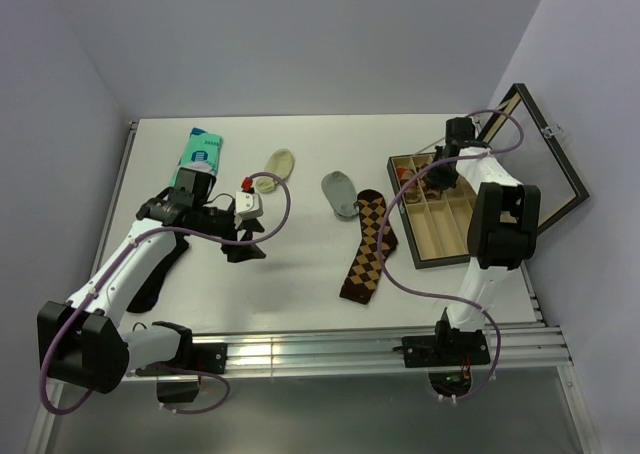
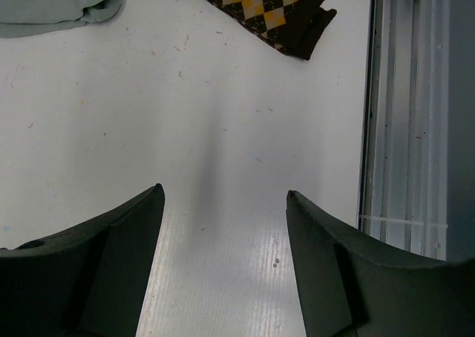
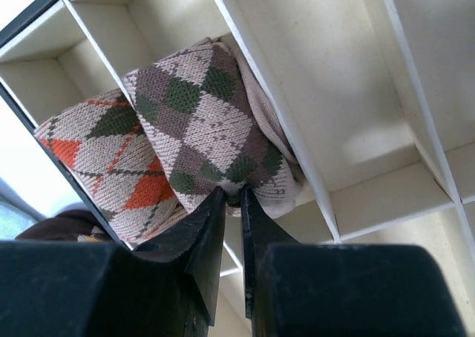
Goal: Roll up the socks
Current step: Place the sock in the storage box, then reset both arms
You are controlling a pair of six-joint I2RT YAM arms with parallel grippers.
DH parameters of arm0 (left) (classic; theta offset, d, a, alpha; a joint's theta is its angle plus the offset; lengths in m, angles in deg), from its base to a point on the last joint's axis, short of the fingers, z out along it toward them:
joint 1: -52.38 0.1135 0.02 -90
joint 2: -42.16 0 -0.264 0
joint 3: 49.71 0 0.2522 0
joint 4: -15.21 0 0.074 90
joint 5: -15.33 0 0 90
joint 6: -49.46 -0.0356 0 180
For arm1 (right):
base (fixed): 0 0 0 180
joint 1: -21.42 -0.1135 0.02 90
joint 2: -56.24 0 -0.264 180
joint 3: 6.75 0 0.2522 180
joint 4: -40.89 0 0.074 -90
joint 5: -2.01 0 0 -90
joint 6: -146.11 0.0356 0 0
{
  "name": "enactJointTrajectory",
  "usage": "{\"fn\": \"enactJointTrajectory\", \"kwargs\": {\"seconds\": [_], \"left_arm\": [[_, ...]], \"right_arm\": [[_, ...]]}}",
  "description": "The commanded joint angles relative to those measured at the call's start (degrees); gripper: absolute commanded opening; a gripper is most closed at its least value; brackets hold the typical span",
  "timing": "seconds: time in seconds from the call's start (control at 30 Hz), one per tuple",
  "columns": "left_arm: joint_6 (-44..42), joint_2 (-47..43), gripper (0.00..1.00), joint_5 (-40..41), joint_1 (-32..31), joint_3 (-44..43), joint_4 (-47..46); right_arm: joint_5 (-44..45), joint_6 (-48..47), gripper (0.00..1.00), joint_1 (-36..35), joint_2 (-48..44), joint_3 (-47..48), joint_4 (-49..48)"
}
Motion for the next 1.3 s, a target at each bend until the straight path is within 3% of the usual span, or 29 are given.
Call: {"fn": "enactJointTrajectory", "kwargs": {"seconds": [0.0,0.17,0.47,0.7,0.87,0.9,0.93,1.1,1.27], "left_arm": [[0.50,-1.29,0.72,-0.27,-0.23,-1.27,-0.71],[1.11,-1.20,0.72,-0.36,-0.32,-1.27,-1.32],[2.35,-2.08,0.73,-0.27,-0.76,-0.91,-2.47],[5.59,-3.84,0.73,1.83,-0.93,-1.53,-3.52],[13.23,-6.91,0.73,4.90,-1.20,-1.35,-7.73],[14.20,-7.44,0.73,5.52,-1.28,-1.27,-8.26],[15.52,-8.14,0.73,6.05,-1.46,-1.27,-8.53],[18.25,-10.17,0.73,9.65,-1.81,-0.92,-9.50],[21.59,-11.66,0.73,10.36,-1.90,0.23,-11.60]], "right_arm": [[1.56,0.50,0.20,-0.31,0.98,-1.78,-2.10],[1.73,0.59,0.29,-0.31,-3.84,-1.09,-1.58],[0.60,0.85,0.55,-0.31,-11.05,0.33,0.62],[-2.74,2.08,0.69,-0.31,-24.93,-4.41,-3.06],[-7.91,2.96,0.75,-0.48,-40.63,-12.74,-6.93],[-8.63,3.22,0.94,-0.57,-42.94,-14.42,-7.98],[-9.16,3.66,0.99,-0.57,-45.31,-16.09,-8.78],[-9.87,4.89,1.00,-0.75,-63.31,-27.61,-11.87],[-10.30,5.42,1.00,-0.75,-72.05,-33.41,-10.63]]}}
